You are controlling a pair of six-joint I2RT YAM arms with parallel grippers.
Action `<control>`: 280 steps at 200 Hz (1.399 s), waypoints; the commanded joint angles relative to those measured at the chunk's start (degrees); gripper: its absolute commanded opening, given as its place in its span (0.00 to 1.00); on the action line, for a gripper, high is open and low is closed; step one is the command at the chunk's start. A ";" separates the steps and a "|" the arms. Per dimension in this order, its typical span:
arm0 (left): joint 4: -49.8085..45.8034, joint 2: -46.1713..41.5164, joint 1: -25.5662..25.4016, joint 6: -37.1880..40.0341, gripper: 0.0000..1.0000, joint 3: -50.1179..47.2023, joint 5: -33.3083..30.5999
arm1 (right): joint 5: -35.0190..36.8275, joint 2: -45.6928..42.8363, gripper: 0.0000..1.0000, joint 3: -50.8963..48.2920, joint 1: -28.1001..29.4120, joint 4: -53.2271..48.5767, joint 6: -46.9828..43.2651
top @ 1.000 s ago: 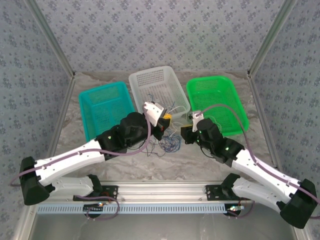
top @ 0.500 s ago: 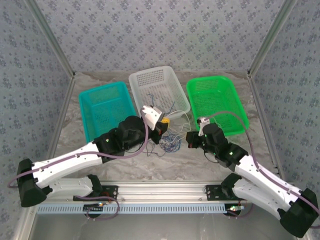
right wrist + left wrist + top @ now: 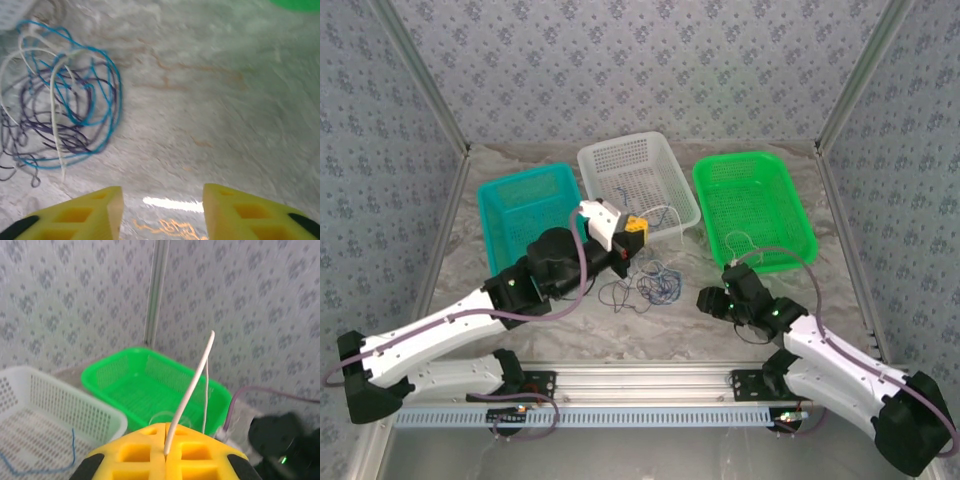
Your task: Untangle the cables
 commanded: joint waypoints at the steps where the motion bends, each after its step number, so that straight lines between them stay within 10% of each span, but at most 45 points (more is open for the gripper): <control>1: 3.59 0.30 0.14 -0.70 0.00 1.71 1.09 | 2.09 -2.58 0.55 1.26 0.00 -3.13 -0.63; 104: 2.03 3.58 0.55 -0.14 0.01 4.44 2.18 | 7.69 -17.29 0.74 10.86 2.99 -12.21 -9.67; 194: -7.09 10.11 0.87 1.81 0.01 7.57 4.49 | 8.27 -11.86 0.75 34.53 2.99 -21.58 -25.74; 280: -9.97 11.88 0.84 2.95 0.02 7.90 9.72 | -0.83 -2.13 0.81 37.71 2.61 -15.26 -31.62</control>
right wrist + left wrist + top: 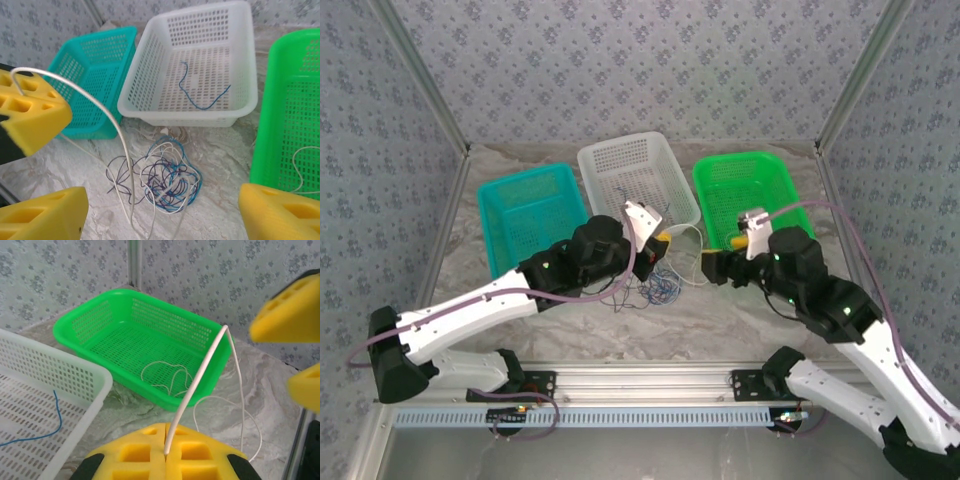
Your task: Untangle the cables
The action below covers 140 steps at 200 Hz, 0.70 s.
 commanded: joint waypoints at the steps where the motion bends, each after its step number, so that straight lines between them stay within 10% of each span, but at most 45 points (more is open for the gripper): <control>1: 0.61 -0.23 0.19 0.53 0.02 1.99 2.92 | -3.63 1.66 0.81 -0.04 -0.06 3.57 -2.44; 50: 2.98 -0.87 0.28 0.58 0.02 0.89 7.07 | -8.18 4.76 0.68 -2.65 -0.66 8.81 -2.59; 94: 0.26 -1.99 1.91 2.09 0.03 -0.13 8.68 | -5.78 7.15 0.00 0.96 -1.42 0.72 -4.11; 140: -2.93 -2.13 5.06 0.24 0.18 -2.99 4.29 | -5.04 13.21 0.00 5.03 -3.55 -11.22 -4.64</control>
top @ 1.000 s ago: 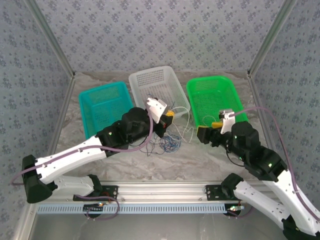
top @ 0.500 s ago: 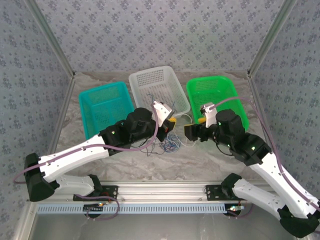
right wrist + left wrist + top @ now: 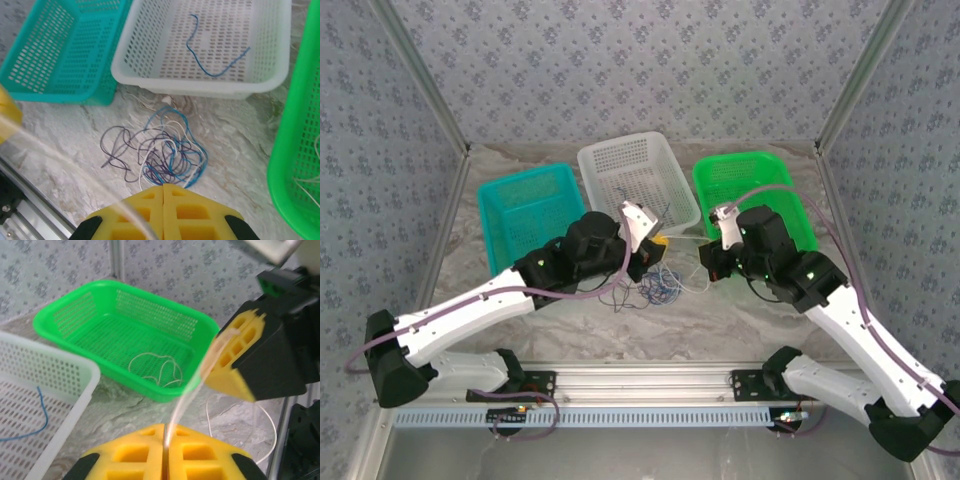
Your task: Untangle the cables
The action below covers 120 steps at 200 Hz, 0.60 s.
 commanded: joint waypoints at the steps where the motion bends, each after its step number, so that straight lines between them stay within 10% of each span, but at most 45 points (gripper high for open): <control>1: -2.11 -0.87 1.26 -0.62 0.19 -1.10 -2.95 | 0.82 2.33 0.00 1.94 -0.80 -8.01 -0.90; 64: -3.13 -1.34 1.29 -5.30 0.43 -2.35 -11.49 | -1.32 6.28 0.00 4.52 -1.53 -9.04 -0.02; 120: 18.95 -6.09 1.81 -36.32 0.56 -12.59 -3.41 | 8.50 6.29 0.00 3.22 0.97 -3.61 4.31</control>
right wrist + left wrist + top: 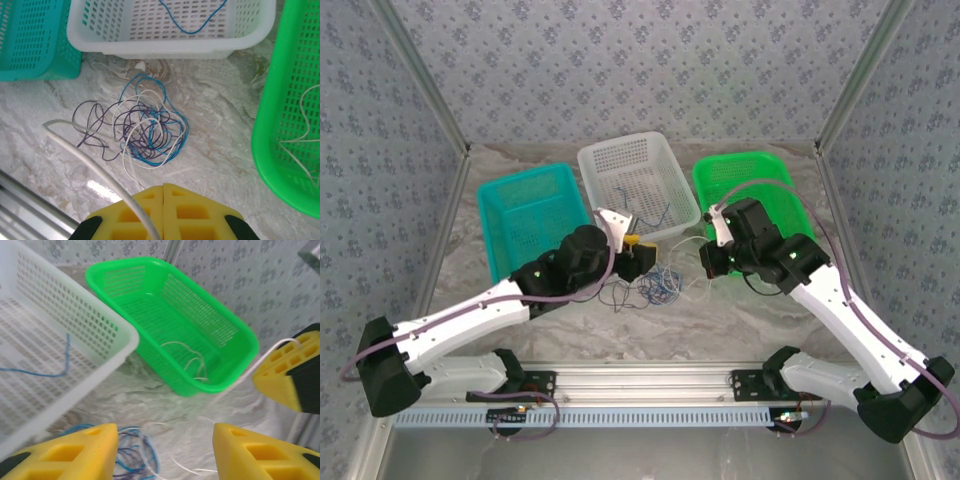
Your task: Untangle the cables
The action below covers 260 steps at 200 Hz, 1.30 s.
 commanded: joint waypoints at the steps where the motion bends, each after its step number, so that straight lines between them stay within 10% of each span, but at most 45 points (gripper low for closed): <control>1: 11.97 -1.82 0.46 -16.66 0.57 -1.51 3.90 | 6.60 -0.15 0.00 0.47 1.70 2.55 2.53; 57: 24.11 0.59 0.50 -31.95 0.87 -2.37 10.31 | 19.09 0.53 0.00 -0.45 3.73 8.10 3.57; 114: 38.44 9.04 0.46 -44.89 0.94 -2.52 14.76 | 25.05 -0.25 0.00 -3.04 6.84 16.47 4.01; 222: 46.48 21.22 4.77 -49.82 0.89 0.07 13.78 | 19.15 -9.51 0.00 -9.72 11.40 17.34 8.86; 260: 43.83 23.52 6.17 -45.40 0.63 4.40 14.71 | 14.41 -10.57 0.00 -10.91 12.37 13.46 10.44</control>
